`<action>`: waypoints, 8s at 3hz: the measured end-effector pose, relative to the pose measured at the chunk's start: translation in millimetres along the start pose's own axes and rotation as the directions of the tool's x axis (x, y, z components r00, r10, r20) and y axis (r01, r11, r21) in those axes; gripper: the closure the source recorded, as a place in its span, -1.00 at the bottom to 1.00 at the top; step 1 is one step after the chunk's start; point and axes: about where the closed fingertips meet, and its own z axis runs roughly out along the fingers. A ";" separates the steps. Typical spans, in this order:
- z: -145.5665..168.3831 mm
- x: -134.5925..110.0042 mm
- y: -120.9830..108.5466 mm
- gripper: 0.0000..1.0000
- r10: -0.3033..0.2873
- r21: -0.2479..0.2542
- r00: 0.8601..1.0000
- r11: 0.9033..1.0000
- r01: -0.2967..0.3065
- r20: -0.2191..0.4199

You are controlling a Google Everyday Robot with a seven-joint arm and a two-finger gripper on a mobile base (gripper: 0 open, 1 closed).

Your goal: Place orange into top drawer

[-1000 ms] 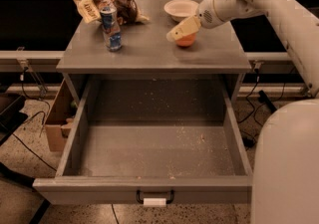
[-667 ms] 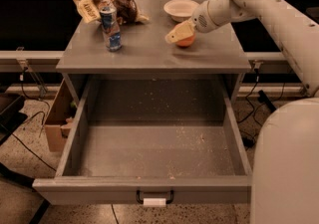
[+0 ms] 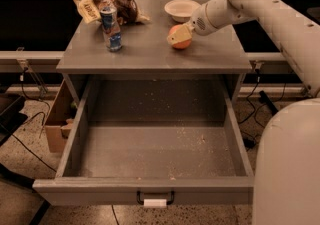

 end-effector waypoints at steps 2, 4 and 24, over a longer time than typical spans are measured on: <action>-15.6 -14.4 10.4 1.00 -0.045 -0.015 0.999 0.999 0.045 0.022; -115.9 -3.9 65.3 1.00 -0.107 -0.009 0.991 0.994 0.108 0.080; -245.1 112.7 265.6 -1.00 -0.062 -0.168 0.984 0.982 0.091 0.167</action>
Offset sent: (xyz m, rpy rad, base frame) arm -0.0366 0.0119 0.0770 -0.0011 -0.1180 0.1331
